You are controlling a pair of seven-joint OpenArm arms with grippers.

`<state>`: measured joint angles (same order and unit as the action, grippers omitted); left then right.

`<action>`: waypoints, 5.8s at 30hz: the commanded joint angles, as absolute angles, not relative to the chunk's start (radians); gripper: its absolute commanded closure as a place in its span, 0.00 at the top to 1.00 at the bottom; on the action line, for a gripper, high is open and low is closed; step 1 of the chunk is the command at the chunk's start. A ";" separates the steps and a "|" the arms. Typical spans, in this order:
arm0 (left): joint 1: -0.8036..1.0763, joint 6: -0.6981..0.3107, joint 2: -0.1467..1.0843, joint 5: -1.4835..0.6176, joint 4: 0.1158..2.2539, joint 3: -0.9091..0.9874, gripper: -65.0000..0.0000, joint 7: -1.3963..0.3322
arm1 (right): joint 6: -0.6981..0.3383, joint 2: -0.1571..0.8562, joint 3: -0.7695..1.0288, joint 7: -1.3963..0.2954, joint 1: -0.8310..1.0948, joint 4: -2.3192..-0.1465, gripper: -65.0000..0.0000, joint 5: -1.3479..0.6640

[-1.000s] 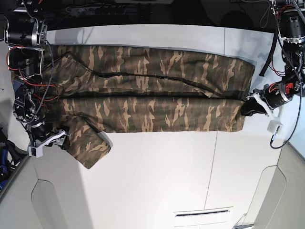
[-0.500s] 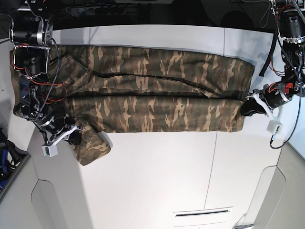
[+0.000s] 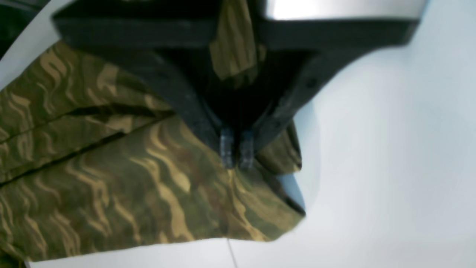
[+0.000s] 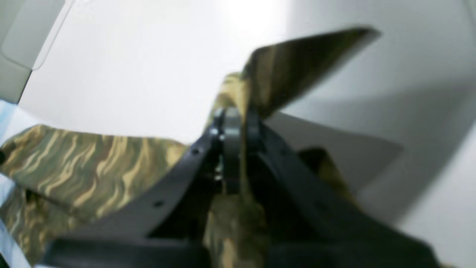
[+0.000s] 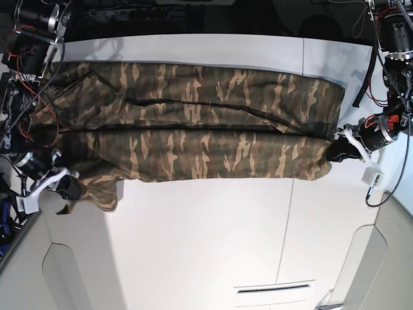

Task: Fold the T-shirt properly
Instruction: 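Lay the folded edge down and smooth the strip with both grippers, then regrasp both ends of the folded strip with both grippers, then carry the left gripper's end over toward the right gripper, folding in half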

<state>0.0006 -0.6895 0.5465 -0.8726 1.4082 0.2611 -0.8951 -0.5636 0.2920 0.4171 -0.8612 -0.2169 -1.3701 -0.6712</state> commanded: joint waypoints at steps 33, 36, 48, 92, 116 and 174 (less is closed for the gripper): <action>0.206 -0.698 0.568 -0.895 1.690 0.270 0.04 -0.978 | -0.580 0.292 0.724 -0.920 0.342 -1.683 0.00 -0.871; 0.208 -0.698 0.567 -0.878 1.689 0.270 0.16 -0.976 | -0.580 0.268 0.724 -0.916 0.342 -1.673 0.00 -0.849; 0.211 -0.643 0.565 -0.857 1.689 0.313 0.50 -0.954 | -0.580 0.269 0.788 -0.919 0.341 -1.649 0.49 -0.872; 0.263 -0.587 0.421 -0.619 1.596 0.365 0.66 -0.729 | -0.580 0.263 0.575 -0.834 0.309 -1.774 0.00 -0.743; 0.234 -0.675 0.429 -0.745 1.514 0.359 0.66 -0.820 | -0.575 0.263 0.575 -0.809 0.311 -1.774 0.00 -0.700; 0.113 -0.597 0.527 -0.712 1.975 0.030 0.00 -0.892 | -0.572 0.263 0.582 -0.863 0.308 -1.774 0.00 -0.812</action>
<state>0.1246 -0.6029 0.5152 -0.6964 1.9598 0.0223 -0.9169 -0.5690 0.2489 0.5720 -0.8867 0.3130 -1.7596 -0.7898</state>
